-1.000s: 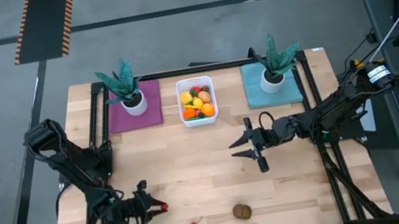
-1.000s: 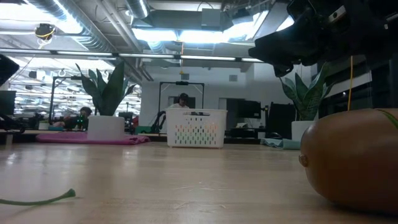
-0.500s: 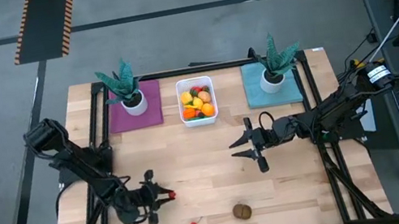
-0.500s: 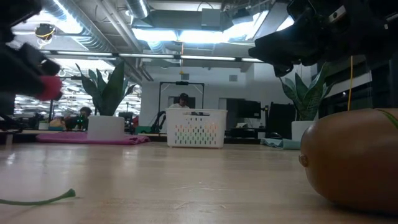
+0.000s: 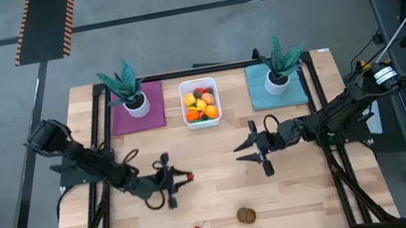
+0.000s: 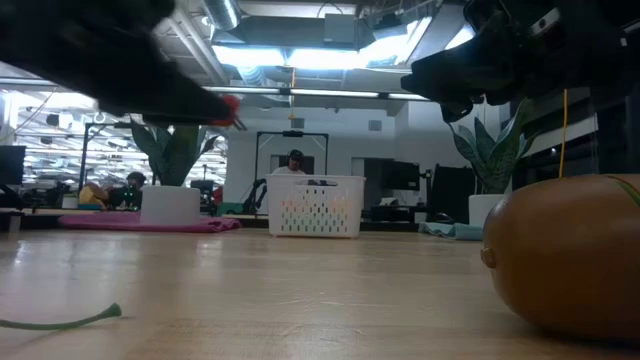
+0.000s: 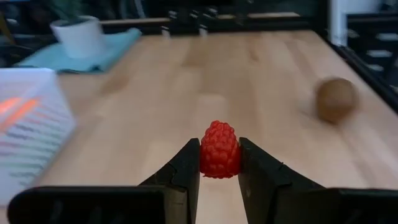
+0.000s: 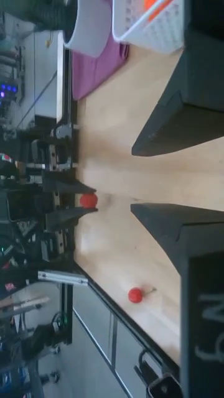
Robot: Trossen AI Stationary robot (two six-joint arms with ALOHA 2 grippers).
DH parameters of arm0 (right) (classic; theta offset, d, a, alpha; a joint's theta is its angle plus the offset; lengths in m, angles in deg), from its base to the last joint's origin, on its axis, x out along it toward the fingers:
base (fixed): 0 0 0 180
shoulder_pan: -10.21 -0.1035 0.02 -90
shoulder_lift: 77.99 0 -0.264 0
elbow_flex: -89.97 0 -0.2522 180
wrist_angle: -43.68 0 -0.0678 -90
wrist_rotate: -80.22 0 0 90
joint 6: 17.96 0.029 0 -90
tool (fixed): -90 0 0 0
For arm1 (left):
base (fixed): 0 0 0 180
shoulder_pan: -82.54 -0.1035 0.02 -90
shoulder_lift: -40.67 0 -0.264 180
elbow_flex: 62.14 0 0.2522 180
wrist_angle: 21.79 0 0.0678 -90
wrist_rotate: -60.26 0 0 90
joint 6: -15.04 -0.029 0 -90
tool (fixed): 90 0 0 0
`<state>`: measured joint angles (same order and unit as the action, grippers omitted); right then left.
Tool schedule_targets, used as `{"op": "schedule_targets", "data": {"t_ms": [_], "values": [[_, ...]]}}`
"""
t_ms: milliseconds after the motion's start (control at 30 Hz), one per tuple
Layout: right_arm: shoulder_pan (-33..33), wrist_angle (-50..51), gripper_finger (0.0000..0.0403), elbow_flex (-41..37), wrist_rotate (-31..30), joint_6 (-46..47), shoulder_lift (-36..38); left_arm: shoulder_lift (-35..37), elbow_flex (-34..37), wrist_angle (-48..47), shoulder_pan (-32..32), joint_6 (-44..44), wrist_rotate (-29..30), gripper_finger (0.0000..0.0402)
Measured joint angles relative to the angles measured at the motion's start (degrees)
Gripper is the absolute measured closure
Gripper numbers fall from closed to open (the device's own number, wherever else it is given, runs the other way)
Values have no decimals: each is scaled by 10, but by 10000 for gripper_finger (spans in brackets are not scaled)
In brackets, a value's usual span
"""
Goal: Pick and placing Produce into tupperware
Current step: Put the red raspberry into the white bin
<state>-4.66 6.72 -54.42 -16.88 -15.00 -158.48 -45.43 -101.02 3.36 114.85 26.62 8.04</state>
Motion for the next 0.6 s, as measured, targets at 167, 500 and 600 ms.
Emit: {"op": "schedule_targets", "data": {"t_ms": [167,500,600], "values": [[0,0,267,0,-72,20,0,0,0,28,-64,-29,0,324],[0,-2,267,0,-162,14,0,0,0,91,-178,-77,-52,324],[0,-3,267,0,-181,15,0,0,0,99,-207,-77,-52,324]]}}
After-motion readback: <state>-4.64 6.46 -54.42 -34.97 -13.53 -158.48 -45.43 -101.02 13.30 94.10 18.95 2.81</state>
